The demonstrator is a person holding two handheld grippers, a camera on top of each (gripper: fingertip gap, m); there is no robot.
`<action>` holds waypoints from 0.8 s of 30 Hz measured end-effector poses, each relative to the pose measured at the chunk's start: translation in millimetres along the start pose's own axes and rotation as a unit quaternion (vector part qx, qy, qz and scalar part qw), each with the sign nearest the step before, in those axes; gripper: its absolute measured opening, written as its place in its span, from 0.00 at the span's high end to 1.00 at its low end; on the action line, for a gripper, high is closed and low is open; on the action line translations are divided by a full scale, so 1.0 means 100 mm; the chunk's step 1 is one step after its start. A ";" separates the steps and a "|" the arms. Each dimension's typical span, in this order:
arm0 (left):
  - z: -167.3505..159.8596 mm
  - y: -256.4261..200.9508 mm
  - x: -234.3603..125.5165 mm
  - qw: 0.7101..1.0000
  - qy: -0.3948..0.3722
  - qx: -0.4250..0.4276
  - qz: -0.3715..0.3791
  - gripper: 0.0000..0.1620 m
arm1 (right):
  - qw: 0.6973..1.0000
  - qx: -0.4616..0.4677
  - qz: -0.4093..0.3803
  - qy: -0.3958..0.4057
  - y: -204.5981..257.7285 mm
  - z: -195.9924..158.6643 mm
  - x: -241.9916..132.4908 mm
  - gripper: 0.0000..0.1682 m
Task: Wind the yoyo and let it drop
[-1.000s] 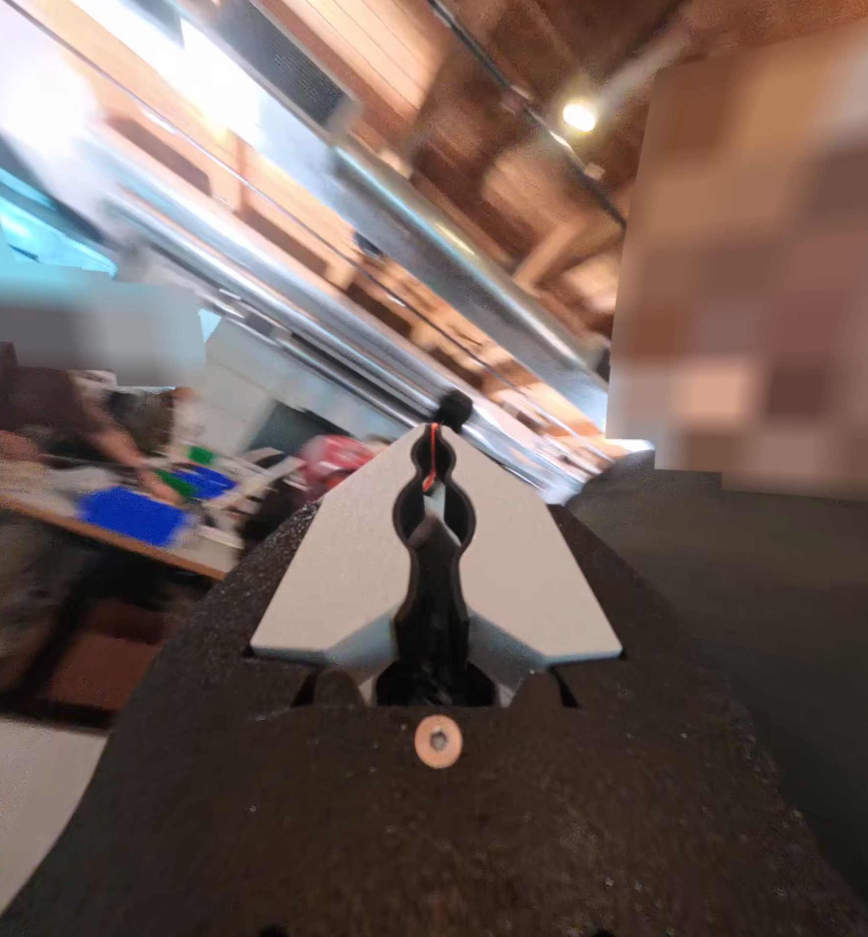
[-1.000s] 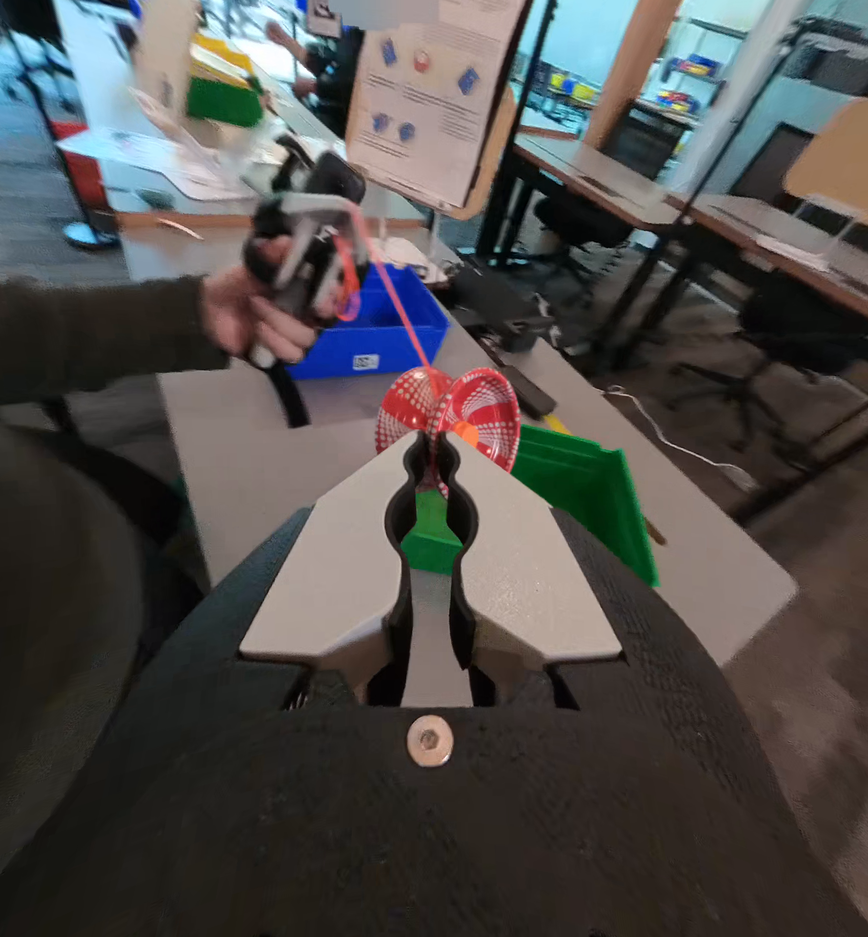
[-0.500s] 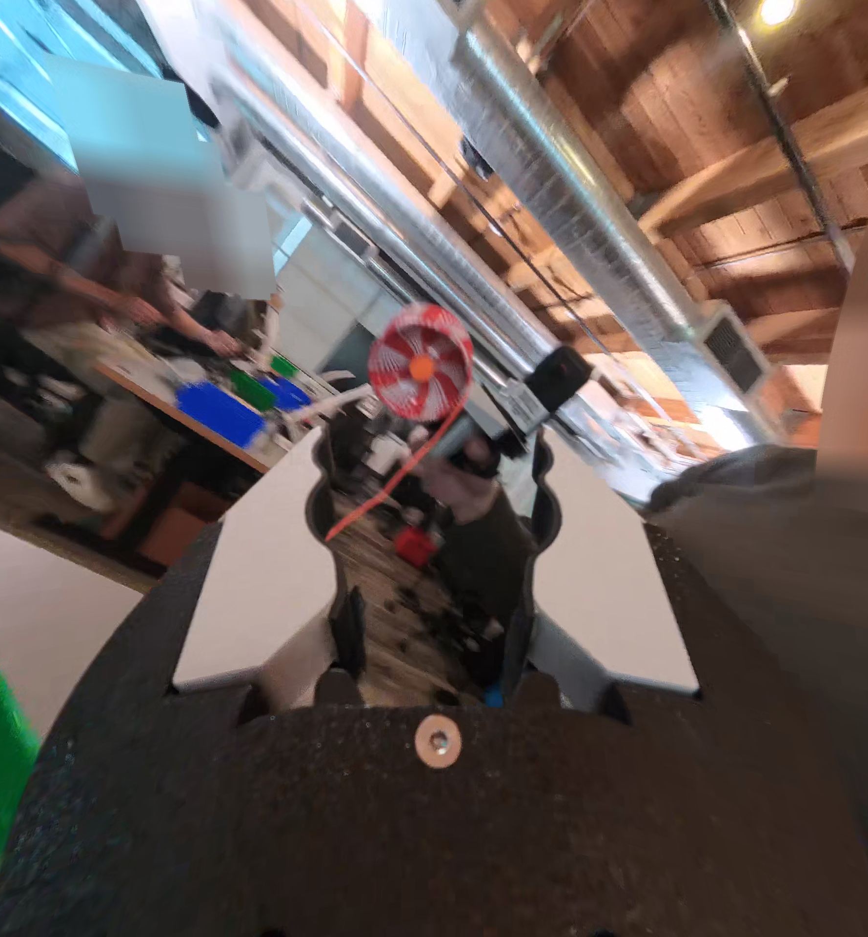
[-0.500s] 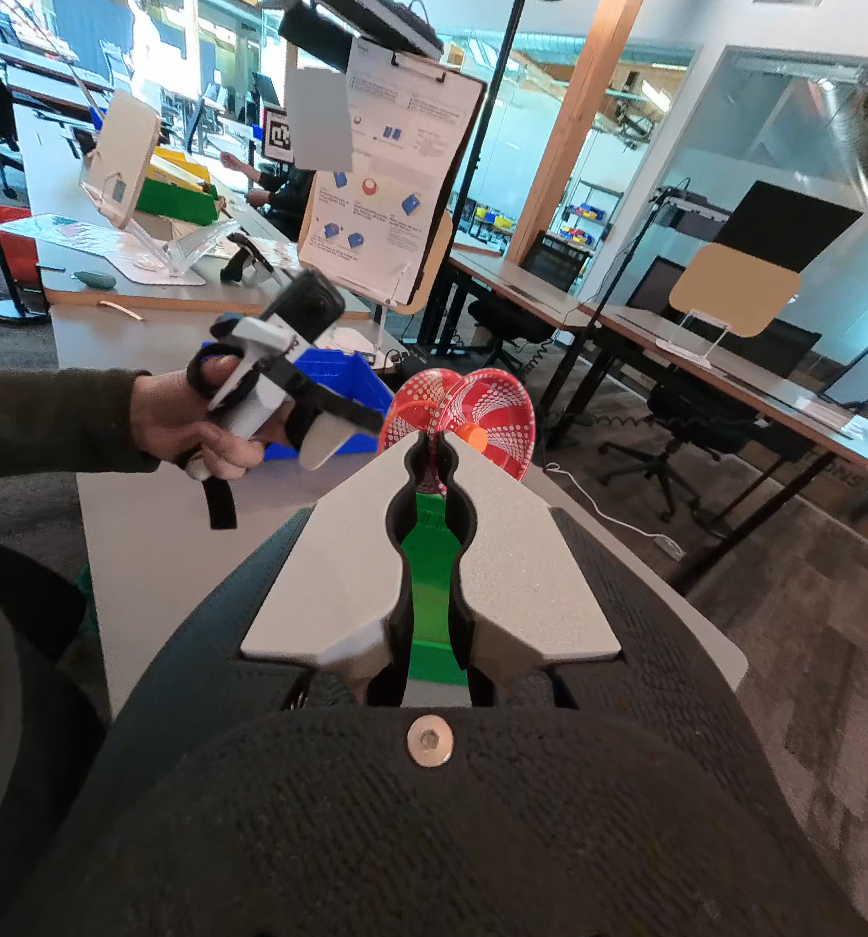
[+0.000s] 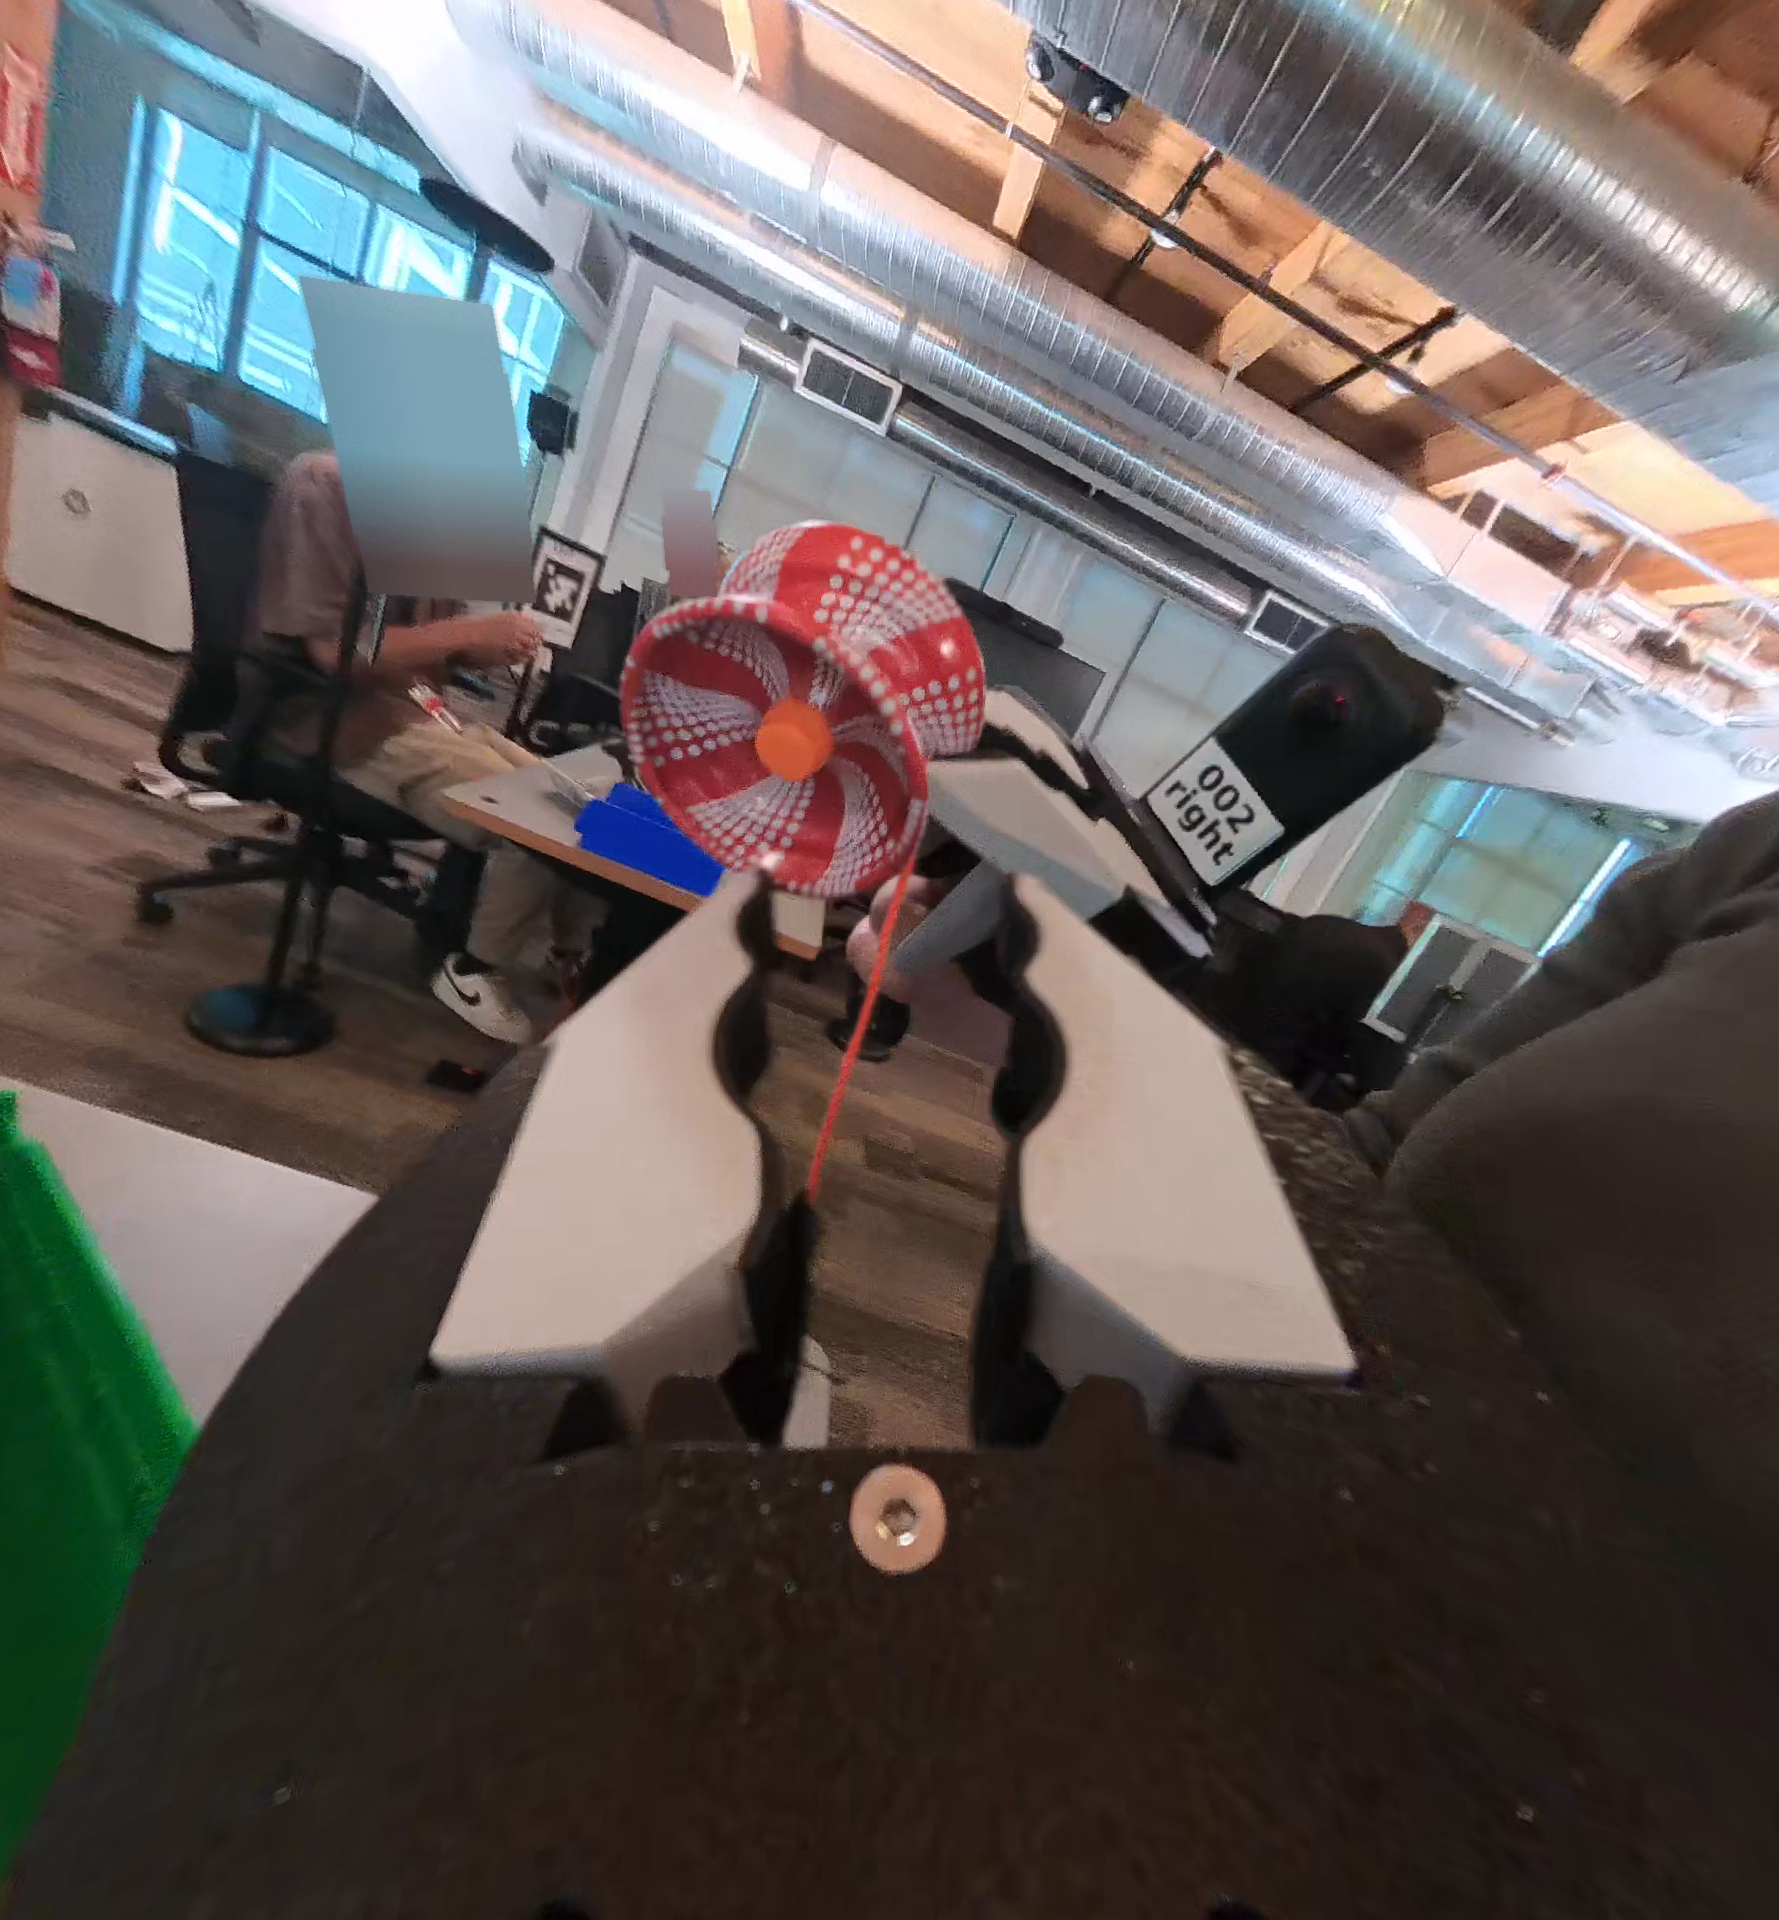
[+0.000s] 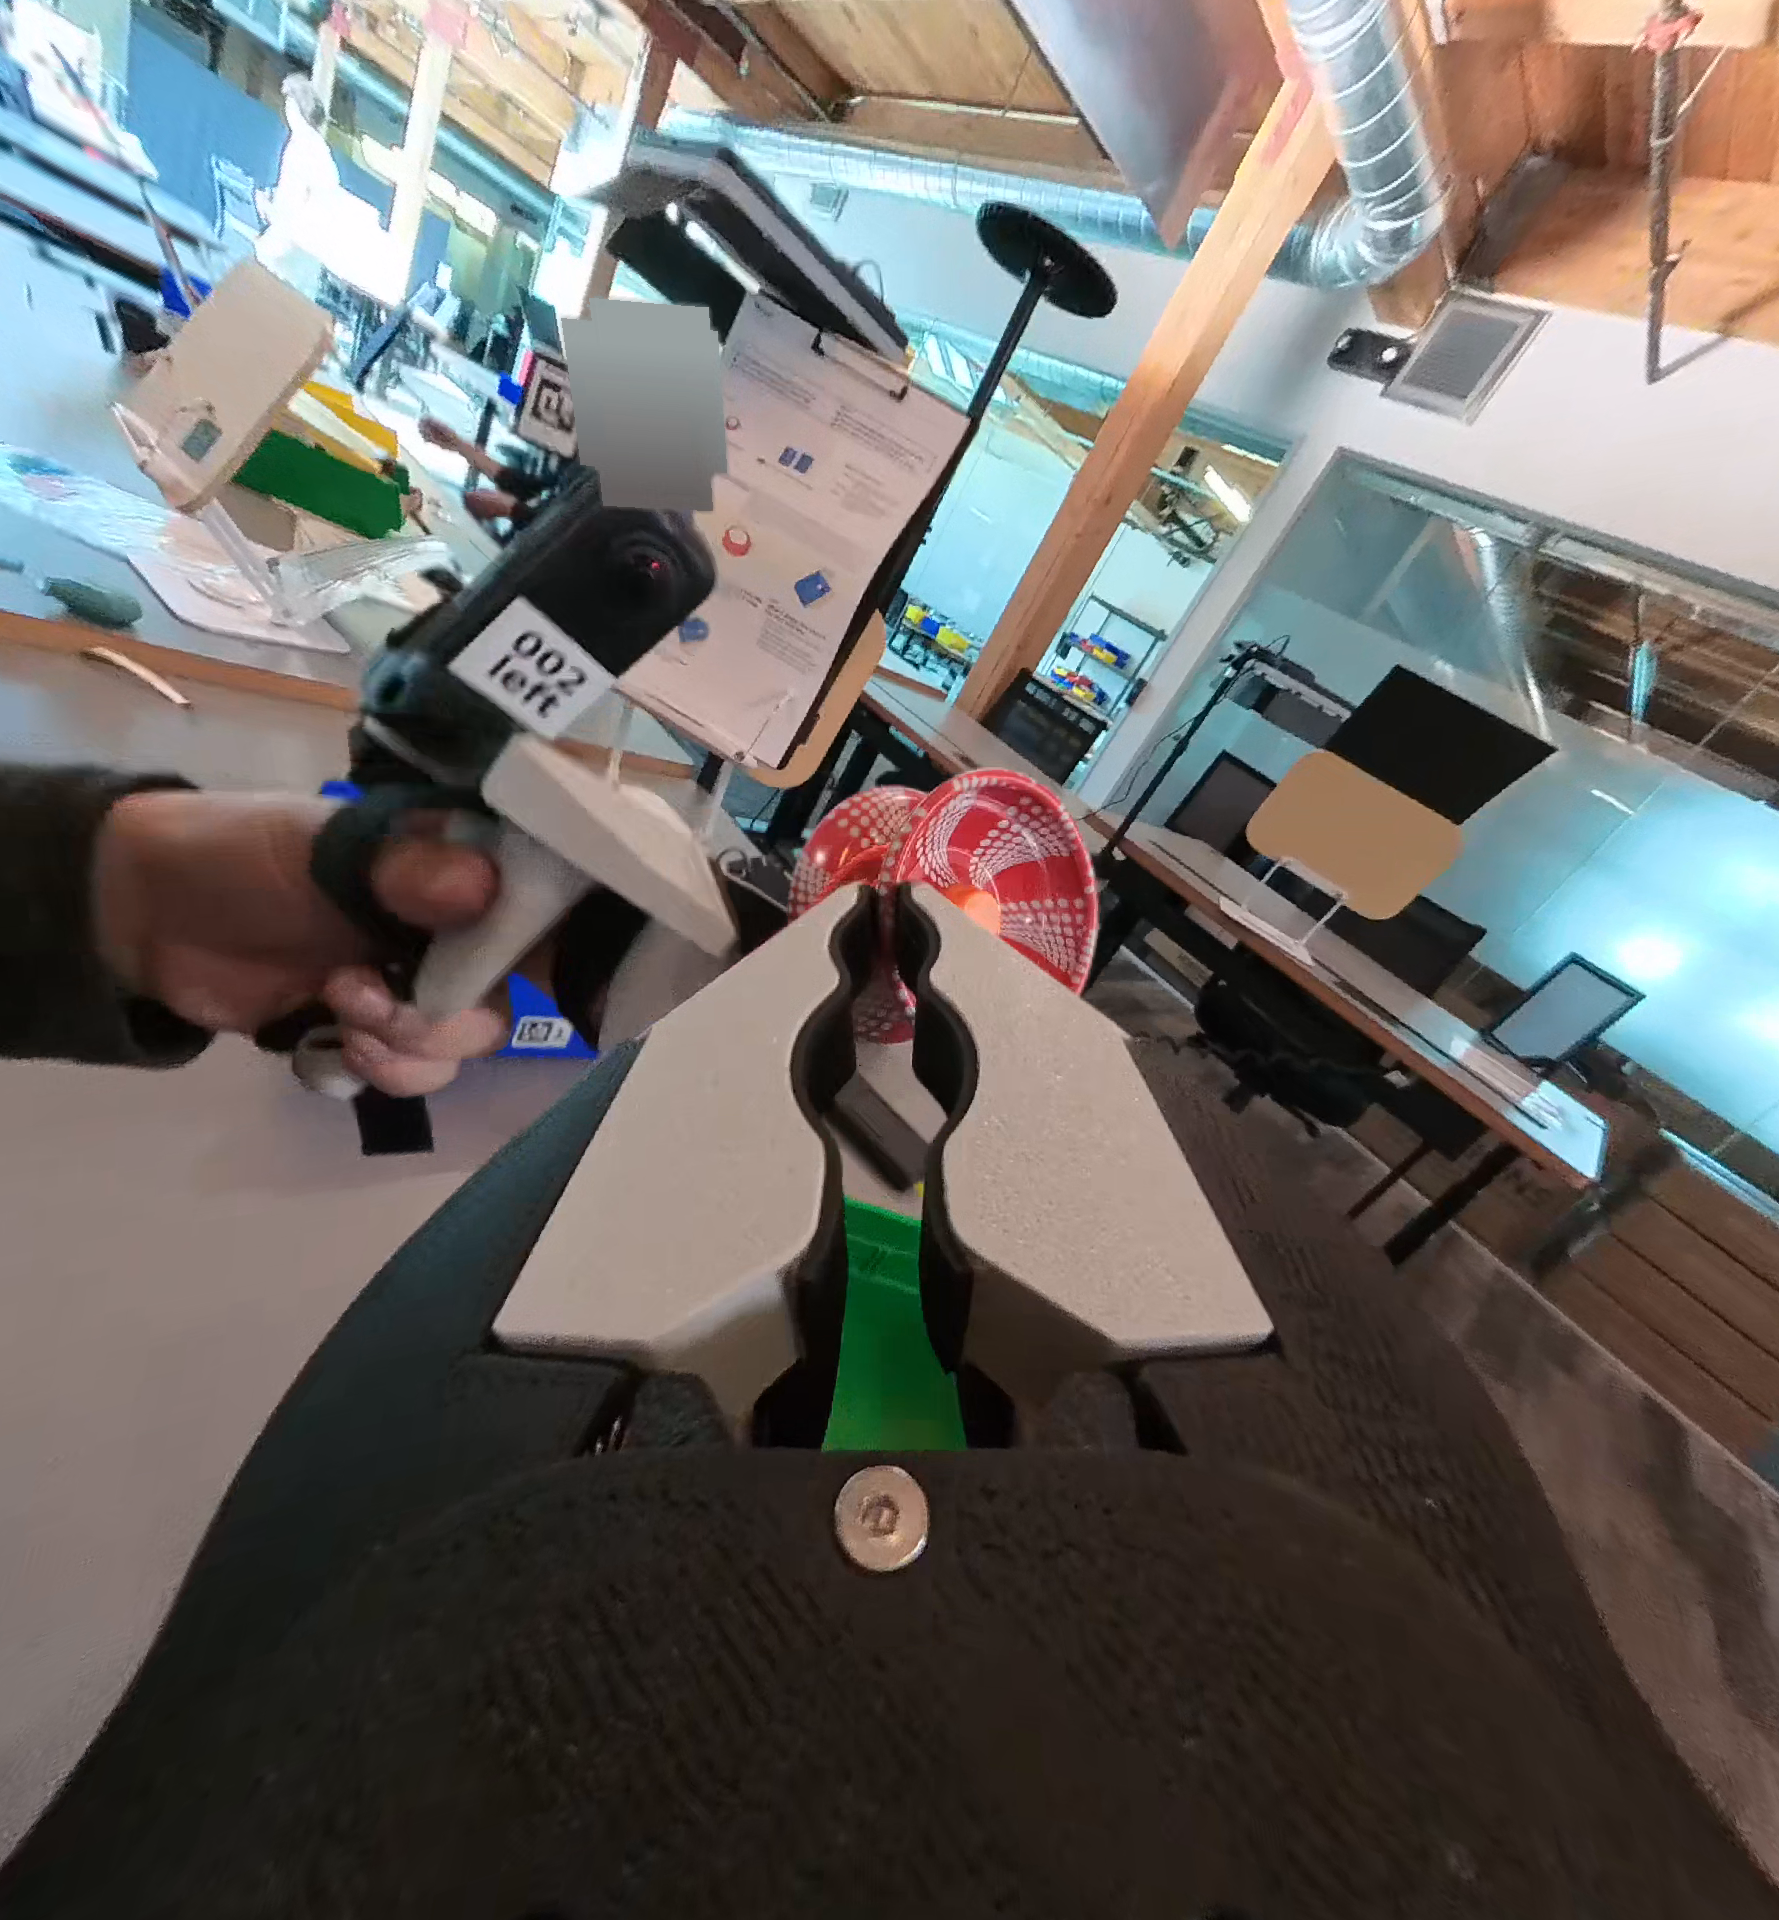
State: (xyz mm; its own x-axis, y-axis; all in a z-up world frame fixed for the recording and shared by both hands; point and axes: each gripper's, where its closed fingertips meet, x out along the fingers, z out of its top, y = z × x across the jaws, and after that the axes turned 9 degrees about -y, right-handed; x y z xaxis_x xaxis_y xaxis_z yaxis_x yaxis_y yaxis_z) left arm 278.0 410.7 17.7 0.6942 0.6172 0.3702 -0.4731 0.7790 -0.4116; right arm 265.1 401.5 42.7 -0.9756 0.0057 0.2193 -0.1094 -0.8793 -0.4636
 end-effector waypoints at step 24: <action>0.06 0.49 -0.29 0.993 -0.016 0.073 0.091 1.00 | 0.959 0.256 0.089 -0.083 0.35 0.10 0.15 0.99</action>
State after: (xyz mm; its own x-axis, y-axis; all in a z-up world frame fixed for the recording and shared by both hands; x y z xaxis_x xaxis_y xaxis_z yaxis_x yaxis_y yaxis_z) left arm 231.4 431.5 -8.2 0.5736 0.7508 0.3275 -0.6648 0.6603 -0.3493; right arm 248.9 366.4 38.1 -0.9222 -0.2039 0.3285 0.2044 -0.9783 -0.0335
